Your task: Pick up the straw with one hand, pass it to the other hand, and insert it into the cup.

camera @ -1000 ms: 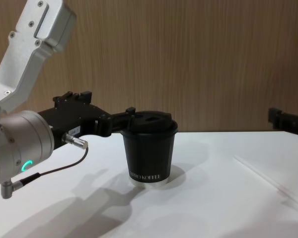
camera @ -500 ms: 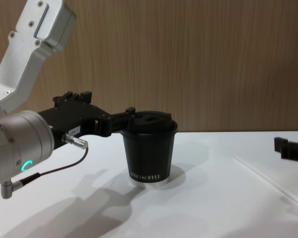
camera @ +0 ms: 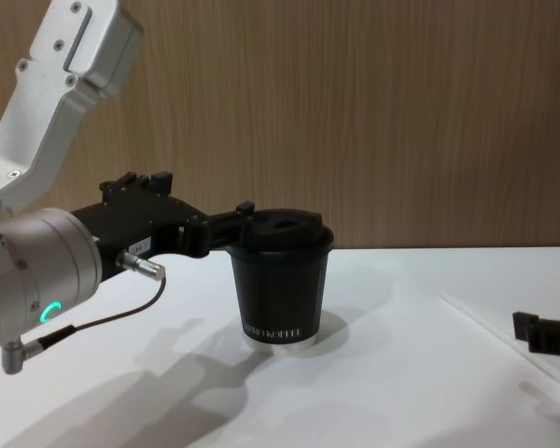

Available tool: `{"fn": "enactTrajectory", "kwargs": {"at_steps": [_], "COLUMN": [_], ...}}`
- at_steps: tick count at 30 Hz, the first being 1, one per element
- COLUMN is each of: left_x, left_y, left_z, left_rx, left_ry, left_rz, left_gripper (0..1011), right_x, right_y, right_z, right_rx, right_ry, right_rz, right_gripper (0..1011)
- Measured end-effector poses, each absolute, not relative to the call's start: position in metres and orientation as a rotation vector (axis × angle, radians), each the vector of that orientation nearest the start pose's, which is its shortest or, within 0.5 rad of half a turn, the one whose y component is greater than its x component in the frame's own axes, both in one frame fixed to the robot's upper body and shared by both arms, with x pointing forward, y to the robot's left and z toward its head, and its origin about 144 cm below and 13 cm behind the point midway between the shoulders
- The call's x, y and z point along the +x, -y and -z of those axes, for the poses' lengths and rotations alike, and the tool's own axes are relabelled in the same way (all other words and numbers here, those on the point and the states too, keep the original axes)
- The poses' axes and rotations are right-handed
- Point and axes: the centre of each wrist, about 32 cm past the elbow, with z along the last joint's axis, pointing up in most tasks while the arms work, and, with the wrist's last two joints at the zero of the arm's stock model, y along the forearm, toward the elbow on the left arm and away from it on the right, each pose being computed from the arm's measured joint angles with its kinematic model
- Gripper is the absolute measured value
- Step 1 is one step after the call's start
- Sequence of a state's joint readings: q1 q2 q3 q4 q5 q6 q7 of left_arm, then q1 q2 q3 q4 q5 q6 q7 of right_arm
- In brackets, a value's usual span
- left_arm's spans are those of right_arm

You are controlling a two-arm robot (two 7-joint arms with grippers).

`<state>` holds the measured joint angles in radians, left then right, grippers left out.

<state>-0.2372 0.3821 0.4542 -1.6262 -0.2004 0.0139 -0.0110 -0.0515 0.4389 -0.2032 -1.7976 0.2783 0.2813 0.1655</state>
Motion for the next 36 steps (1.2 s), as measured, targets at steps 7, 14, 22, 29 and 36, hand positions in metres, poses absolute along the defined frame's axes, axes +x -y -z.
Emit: {"fn": "enactTrajectory", "kwargs": {"at_steps": [7, 14, 22, 29, 36], "left_x": [0.492, 0.492, 0.492, 0.492, 0.492], "left_y": [-0.198, -0.198, -0.198, -0.198, -0.198], "left_z": [-1.204, -1.204, -1.204, -1.204, -1.204], "left_rx": [0.061, 0.061, 0.061, 0.061, 0.061], "left_ry": [0.268, 0.268, 0.268, 0.268, 0.268], "left_rz": [-1.124, -1.124, -1.124, -1.124, -1.124], "left_gripper": [1003, 1003, 1003, 1003, 1003], "right_x": [0.439, 0.447, 0.457, 0.463, 0.467], "right_y": [0.267, 0.269, 0.272, 0.274, 0.275], "right_z": [-1.187, -1.186, -1.182, -1.179, -1.175], "right_rx": [-0.278, -0.284, -0.289, -0.288, -0.283], "right_ry": [-0.073, -0.08, -0.071, -0.068, -0.082], "right_rz": [1.14, 1.139, 1.131, 1.13, 1.135], "right_gripper": [1001, 1001, 1001, 1001, 1001]}}
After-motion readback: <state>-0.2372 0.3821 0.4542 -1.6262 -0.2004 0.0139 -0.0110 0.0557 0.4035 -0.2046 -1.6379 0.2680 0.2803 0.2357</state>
